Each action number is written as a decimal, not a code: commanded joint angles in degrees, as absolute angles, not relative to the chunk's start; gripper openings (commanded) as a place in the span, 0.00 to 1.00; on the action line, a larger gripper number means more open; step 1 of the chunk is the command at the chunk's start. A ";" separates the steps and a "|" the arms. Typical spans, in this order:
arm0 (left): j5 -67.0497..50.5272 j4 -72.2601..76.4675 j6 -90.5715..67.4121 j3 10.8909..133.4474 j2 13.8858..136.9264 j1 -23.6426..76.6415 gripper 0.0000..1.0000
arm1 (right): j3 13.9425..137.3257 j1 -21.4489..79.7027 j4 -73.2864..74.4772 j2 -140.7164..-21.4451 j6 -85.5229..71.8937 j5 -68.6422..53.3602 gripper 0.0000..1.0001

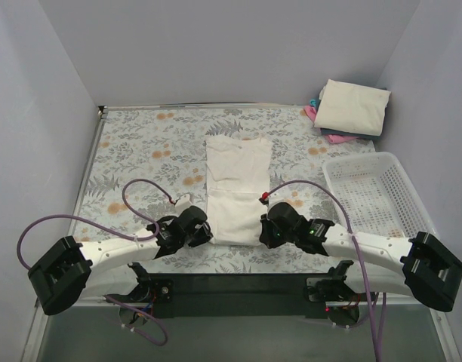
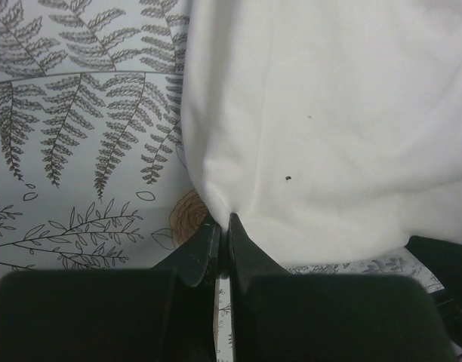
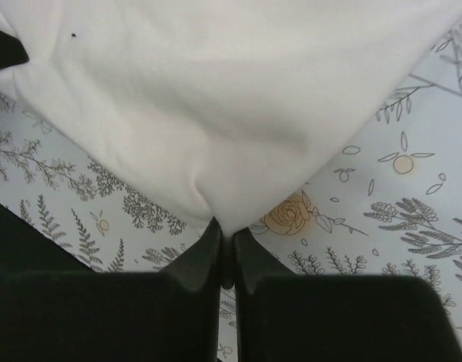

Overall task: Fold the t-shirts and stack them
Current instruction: Fold the tshirt

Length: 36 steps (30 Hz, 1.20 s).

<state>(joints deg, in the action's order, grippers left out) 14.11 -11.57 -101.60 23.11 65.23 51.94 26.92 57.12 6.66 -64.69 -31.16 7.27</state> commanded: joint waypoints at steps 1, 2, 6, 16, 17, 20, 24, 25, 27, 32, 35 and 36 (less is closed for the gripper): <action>19.06 -14.15 -99.33 28.47 63.20 52.12 0.00 | 33.46 57.04 9.05 -64.16 -28.75 13.70 0.01; 19.77 -13.98 -98.88 29.52 63.19 52.12 0.00 | 34.53 56.61 9.05 -65.38 -27.96 14.32 0.01; 22.67 -11.35 -94.93 35.05 63.98 50.81 0.00 | 39.37 52.57 8.88 -68.02 -23.48 15.55 0.01; 16.79 -1.06 -85.34 41.74 69.95 39.38 0.00 | 50.35 43.86 5.72 -74.35 -16.09 13.28 0.01; 16.44 -0.36 -84.99 42.36 71.18 38.77 0.00 | 51.14 42.64 5.36 -75.49 -15.65 12.75 0.01; 14.42 2.10 -83.94 43.85 72.68 36.48 0.00 | 54.22 41.05 4.49 -77.77 -14.16 11.34 0.01; 13.45 3.16 -82.44 47.01 75.14 33.93 0.00 | 58.44 38.85 4.13 -81.64 -12.83 8.97 0.01; 12.49 3.25 -82.18 47.63 75.76 33.40 0.00 | 59.67 38.50 4.04 -83.04 -12.66 8.62 0.01; 11.26 4.30 -81.74 49.03 77.78 31.65 0.00 | 60.90 37.27 4.04 -84.19 -12.31 7.39 0.01; 7.40 5.71 -80.25 52.82 84.27 27.70 0.00 | 65.03 34.81 3.87 -88.67 -11.60 5.45 0.01; 6.25 6.76 -78.85 55.28 87.17 26.46 0.00 | 66.88 33.67 3.87 -91.31 -11.16 4.31 0.01; 5.98 6.68 -78.58 56.15 87.97 26.19 0.00 | 68.19 33.40 3.87 -91.93 -11.08 3.78 0.01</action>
<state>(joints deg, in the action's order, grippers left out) 7.92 4.69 -81.14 52.80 87.22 27.35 64.12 34.46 5.85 -90.63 -12.62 5.74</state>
